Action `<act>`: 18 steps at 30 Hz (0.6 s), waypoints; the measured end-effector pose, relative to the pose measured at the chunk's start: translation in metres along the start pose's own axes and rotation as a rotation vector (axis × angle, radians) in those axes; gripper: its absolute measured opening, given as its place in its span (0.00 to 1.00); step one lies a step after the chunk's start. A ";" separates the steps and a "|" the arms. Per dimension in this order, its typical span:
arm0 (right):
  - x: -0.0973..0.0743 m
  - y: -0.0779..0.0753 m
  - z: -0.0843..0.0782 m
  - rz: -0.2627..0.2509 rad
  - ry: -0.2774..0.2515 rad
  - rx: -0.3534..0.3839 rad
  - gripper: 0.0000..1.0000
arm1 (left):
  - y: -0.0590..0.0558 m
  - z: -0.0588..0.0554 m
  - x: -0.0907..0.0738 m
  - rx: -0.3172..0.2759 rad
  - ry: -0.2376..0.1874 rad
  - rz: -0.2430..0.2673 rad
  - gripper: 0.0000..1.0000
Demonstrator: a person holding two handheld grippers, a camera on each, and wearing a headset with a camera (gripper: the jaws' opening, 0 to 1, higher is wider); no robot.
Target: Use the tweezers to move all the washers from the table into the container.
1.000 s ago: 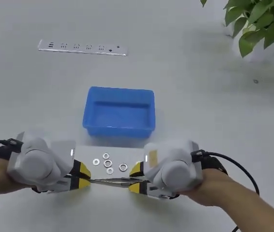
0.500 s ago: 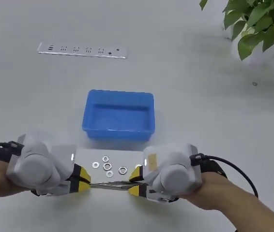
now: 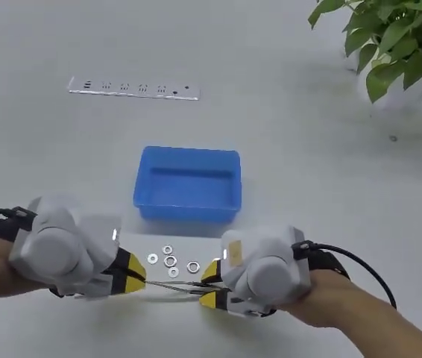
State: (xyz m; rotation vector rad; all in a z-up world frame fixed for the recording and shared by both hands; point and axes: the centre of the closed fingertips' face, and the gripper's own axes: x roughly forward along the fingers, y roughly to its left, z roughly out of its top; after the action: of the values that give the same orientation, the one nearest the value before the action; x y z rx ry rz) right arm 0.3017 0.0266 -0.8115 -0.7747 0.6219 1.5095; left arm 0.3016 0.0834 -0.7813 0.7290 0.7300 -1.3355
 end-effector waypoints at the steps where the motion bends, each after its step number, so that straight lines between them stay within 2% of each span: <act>1: 0.000 0.001 0.001 0.001 -0.002 -0.001 0.15 | 0.000 0.003 -0.002 0.000 -0.005 0.002 0.05; 7: 0.001 0.002 0.002 -0.004 -0.003 -0.005 0.15 | -0.002 0.014 -0.009 0.008 -0.022 0.003 0.05; 18: 0.000 0.003 0.003 -0.014 -0.016 -0.002 0.12 | -0.006 0.041 -0.020 0.035 -0.060 0.006 0.05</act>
State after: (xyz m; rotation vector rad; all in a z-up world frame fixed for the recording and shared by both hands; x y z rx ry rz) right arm 0.2988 0.0283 -0.8095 -0.7672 0.6020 1.5023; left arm 0.2962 0.0614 -0.7413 0.7157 0.6575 -1.3624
